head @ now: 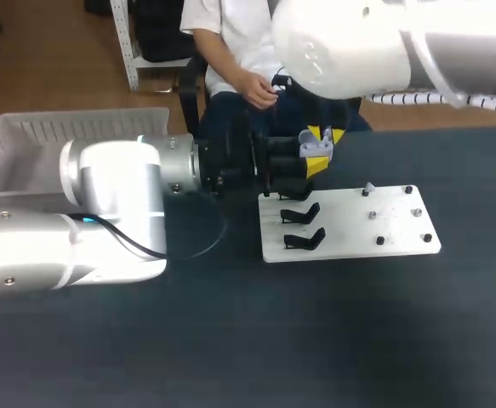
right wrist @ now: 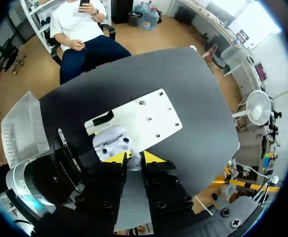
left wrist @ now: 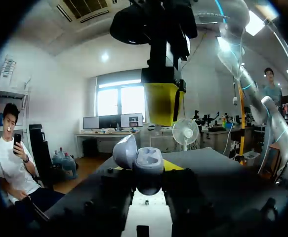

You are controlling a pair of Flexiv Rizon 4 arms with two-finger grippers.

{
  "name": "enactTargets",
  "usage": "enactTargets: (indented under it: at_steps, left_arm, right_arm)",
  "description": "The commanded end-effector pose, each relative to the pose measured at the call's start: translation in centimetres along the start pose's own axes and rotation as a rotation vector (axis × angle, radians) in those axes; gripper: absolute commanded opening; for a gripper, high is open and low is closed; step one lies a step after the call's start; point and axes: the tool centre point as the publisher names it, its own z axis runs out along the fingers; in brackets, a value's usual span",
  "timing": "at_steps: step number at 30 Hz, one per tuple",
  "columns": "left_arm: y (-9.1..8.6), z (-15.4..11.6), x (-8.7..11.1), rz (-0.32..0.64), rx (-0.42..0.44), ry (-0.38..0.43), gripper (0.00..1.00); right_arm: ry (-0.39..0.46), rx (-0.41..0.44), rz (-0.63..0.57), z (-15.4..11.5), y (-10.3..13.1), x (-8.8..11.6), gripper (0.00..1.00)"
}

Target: Pick up each earbud case from the left stands, insert the matching earbuds, close the lid, and place the case in the box.

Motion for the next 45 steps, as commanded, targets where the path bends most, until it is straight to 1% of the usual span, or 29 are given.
enactTargets:
  at_steps: [1, 13, 18, 26, 45]
  left_arm:
    - [-0.2, 0.0, 0.1, 0.004, -0.009, -0.006, 0.0]
    - [-0.2, 0.0, 0.1, 0.004, -0.009, -0.006, 0.0]
    - [-0.2, 0.0, 0.1, 0.004, -0.009, -0.006, 0.0]
    - [-0.2, 0.0, 0.1, 0.004, -0.009, -0.006, 0.0]
    - [-0.2, 0.0, 0.1, 0.004, -0.009, -0.006, 0.0]
  right_arm:
    - [0.006, 0.001, -0.004, 0.4, 0.5, -0.2, 0.0]
    - [0.004, 0.002, -0.011, 0.8, 1.2, -0.4, 0.0]
    - [0.004, 0.0, -0.003, 1.0, 1.0, -0.2, 0.0]
    - [0.007, 0.006, 0.006, 1.2, 1.3, -0.1, 0.0]
    - [0.011, 0.002, 0.035, 1.4, 0.8, -0.6, 0.0]
